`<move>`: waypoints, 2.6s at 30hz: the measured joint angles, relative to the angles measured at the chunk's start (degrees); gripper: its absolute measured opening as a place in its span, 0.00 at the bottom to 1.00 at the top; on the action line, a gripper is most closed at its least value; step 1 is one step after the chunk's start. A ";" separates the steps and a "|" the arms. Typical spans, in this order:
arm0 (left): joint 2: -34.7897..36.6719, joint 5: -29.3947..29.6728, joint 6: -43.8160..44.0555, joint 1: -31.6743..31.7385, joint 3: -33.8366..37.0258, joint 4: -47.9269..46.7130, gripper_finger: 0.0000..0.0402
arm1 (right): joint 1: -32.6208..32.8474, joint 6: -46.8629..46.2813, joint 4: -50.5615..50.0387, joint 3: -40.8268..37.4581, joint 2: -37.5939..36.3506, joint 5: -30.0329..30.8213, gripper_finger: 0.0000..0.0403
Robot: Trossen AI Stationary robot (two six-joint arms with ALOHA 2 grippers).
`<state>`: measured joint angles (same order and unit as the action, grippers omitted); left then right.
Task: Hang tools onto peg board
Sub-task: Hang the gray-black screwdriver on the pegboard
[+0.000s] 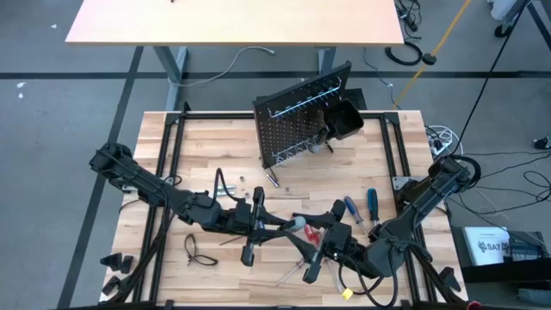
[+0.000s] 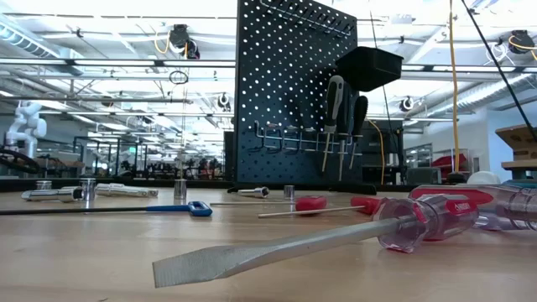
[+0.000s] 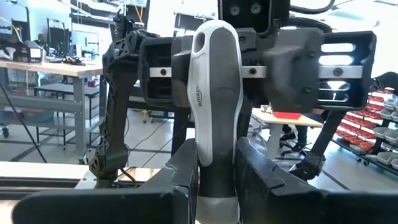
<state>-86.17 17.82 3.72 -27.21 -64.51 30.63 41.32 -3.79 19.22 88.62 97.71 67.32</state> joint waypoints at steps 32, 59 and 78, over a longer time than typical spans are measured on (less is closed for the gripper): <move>20.15 7.29 10.98 -0.69 1.07 -43.39 0.63 | -1.92 -6.84 -17.29 -0.01 -4.72 13.17 0.28; 29.97 10.90 21.57 17.03 20.57 -31.03 0.64 | -27.18 -27.67 -67.15 -0.01 -5.26 -8.41 0.28; 29.97 -2.74 17.93 22.89 20.59 -34.60 0.64 | -33.48 -12.79 -10.00 -32.36 -22.79 -24.57 0.28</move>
<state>-56.21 15.08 21.65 -4.32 -43.92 -3.97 7.84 -16.58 9.22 56.26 74.92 42.76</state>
